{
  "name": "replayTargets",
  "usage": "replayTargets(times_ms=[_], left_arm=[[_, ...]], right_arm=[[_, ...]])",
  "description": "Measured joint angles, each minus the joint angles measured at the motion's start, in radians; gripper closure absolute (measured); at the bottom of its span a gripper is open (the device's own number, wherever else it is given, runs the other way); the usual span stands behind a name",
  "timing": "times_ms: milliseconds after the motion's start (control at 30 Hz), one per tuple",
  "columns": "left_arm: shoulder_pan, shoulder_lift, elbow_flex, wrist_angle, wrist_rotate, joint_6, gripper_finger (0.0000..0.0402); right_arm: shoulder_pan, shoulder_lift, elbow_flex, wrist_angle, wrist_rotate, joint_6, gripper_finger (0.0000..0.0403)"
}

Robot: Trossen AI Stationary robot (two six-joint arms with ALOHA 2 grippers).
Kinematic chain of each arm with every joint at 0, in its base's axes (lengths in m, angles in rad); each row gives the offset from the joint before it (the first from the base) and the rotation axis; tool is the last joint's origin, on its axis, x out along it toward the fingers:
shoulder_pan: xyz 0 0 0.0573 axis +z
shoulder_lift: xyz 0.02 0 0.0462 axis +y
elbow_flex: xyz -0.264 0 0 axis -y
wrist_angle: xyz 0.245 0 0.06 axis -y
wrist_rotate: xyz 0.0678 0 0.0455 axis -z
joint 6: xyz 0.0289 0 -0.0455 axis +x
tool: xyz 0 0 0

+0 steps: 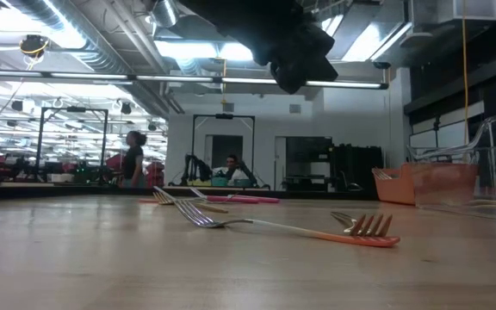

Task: Sort silverware by color (type)
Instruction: Put the pink fork into the blue bin

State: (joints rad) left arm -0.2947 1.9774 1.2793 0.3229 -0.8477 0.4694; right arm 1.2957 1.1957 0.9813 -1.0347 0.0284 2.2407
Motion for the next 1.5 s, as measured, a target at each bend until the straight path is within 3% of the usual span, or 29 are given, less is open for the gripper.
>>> replayTargets(times_ms=[167,1033,1500], left_arm=[[0.0,0.0,0.0,0.0,0.035,0.0,0.0317],[0.003,0.0,0.0,0.0,0.031,0.0,0.0317],[0.003,0.0,0.0,0.0,0.031,0.0,0.0317]], right_arm=[[0.0,0.029,0.0,-0.069,-0.001,-0.001,0.0398],[-0.002,0.23,-0.001,-0.058,0.12,-0.002,0.0387],[-0.002,0.256,-0.001,-0.056,0.118,-0.027,0.0384]])
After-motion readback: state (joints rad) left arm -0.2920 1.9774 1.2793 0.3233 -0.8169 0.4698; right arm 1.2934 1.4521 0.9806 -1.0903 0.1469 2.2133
